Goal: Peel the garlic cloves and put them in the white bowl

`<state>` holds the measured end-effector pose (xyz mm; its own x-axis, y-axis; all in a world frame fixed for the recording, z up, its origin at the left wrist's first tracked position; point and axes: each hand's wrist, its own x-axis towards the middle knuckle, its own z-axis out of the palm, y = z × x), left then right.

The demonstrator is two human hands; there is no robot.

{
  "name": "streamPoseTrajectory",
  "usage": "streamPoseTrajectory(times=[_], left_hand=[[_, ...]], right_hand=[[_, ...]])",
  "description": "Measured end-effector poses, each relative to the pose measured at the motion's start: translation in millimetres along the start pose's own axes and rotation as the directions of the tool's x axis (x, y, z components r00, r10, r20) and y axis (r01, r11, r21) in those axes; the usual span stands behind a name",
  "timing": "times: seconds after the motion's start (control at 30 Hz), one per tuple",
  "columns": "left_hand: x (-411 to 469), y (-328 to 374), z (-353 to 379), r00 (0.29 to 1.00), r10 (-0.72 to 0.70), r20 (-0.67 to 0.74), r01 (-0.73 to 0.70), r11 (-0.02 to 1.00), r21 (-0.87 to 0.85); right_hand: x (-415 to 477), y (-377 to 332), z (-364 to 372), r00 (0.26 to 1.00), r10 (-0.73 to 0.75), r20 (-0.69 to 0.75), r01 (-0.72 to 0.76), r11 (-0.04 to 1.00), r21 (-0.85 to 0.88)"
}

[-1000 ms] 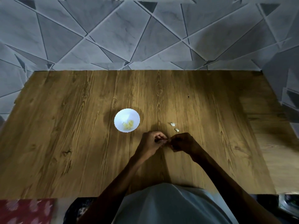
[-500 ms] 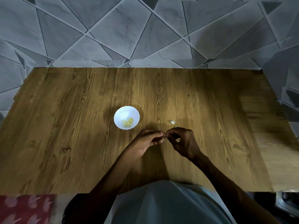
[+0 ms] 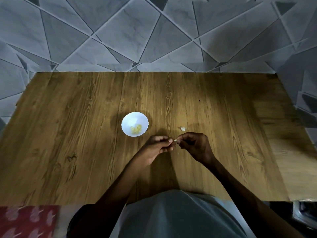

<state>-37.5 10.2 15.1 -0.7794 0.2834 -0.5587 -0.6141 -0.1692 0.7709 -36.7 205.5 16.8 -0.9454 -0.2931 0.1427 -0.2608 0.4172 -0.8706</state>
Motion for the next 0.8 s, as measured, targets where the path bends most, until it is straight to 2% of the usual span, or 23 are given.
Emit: streamPoseTrajectory(times=[0.07,0.17,0.3,0.4,0.47,0.53,0.67,0.8], left_hand=[[-2,1,3,0.998,0.052,-0.034,-0.05,0.997,0.054],[-7,4,7,0.994,0.111,-0.013,-0.109,0.989,0.099],[-7,4,7,0.982,0.185,-0.023,-0.172,0.949,0.264],[-9,4,7,0.945,0.326,-0.003,-0.3,0.873,0.384],[-11,5,7,0.902,0.429,0.05,-0.398,0.779,0.484],[-13,5,8,0.861,0.498,0.102,-0.462,0.681,0.569],[-14,4,11,0.805,0.578,0.131,-0.505,0.554,0.661],[-13,2,12,0.752,0.645,0.133,-0.534,0.479,0.697]], right_hand=[[0,1,0,0.999,0.035,-0.011,-0.034,0.999,0.007],[1,3,0,0.998,0.069,-0.009,-0.069,0.998,-0.004],[2,1,1,0.995,0.1,0.005,-0.1,0.995,-0.019],[4,-5,-2,0.969,0.238,0.064,-0.243,0.966,0.084],[6,-11,-6,0.905,0.4,0.148,-0.425,0.867,0.259],[6,-14,-9,0.841,0.493,0.224,-0.541,0.753,0.374],[10,-16,-12,0.725,0.602,0.335,-0.687,0.598,0.412],[15,-16,-13,0.608,0.652,0.453,-0.788,0.429,0.441]])
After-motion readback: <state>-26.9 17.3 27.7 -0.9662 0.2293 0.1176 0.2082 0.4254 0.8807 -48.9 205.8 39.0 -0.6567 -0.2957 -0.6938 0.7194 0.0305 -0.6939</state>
